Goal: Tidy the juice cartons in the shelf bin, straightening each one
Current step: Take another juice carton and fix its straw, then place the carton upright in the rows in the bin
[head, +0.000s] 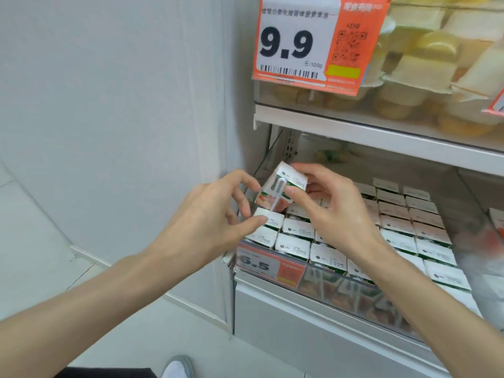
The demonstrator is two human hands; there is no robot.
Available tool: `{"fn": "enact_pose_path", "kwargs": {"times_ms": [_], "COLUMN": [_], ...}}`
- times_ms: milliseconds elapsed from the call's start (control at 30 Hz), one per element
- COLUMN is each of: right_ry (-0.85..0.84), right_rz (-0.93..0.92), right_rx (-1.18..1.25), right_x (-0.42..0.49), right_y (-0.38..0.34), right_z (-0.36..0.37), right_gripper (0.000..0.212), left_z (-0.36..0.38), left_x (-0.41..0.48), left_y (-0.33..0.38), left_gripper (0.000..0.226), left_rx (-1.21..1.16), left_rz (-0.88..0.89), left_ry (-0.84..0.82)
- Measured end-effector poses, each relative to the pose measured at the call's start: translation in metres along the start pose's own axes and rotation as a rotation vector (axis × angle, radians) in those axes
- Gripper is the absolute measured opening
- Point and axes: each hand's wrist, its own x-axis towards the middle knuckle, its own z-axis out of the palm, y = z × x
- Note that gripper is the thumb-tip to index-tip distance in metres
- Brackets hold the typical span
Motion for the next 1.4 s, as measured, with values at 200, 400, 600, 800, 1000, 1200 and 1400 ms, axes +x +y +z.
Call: {"fn": "enact_pose_path", "kwargs": {"times_ms": [200, 400, 600, 800, 1000, 1200, 1400], "right_ry": [-0.142, -0.290, -0.315, -0.336, -0.394, -0.437, -0.301], "right_rz": [0.003, -0.038, -0.097, 0.030, 0.078, 0.010, -0.058], "right_rx": [-0.316, -0.441, -0.465, -0.449, -0.521, -0.553, -0.366], "right_x": [0.018, 0.019, 0.016, 0.015, 0.021, 0.017, 0.004], "right_y": [-0.001, 0.020, 0.030, 0.034, 0.032, 0.031, 0.021], "right_z": [0.002, 0.018, 0.016, -0.029, -0.039, -0.037, -0.048], "right_gripper": [0.045, 0.040, 0.030, 0.034, 0.040, 0.039, 0.045], "left_z": [0.000, 0.000, 0.001, 0.001, 0.004, 0.006, 0.005], "left_x": [0.000, 0.003, 0.004, 0.004, 0.005, 0.006, 0.007], "left_y": [-0.002, -0.002, 0.000, 0.000, -0.001, -0.001, 0.005], "left_gripper": [0.034, 0.039, 0.038, 0.036, 0.032, 0.028, 0.027], "left_rx": [0.019, 0.011, 0.002, 0.002, -0.030, -0.069, -0.148], "left_rz": [-0.004, -0.002, -0.022, -0.035, -0.044, -0.020, 0.033], "left_ry": [-0.034, -0.033, -0.034, -0.048, -0.029, -0.002, 0.011]}}
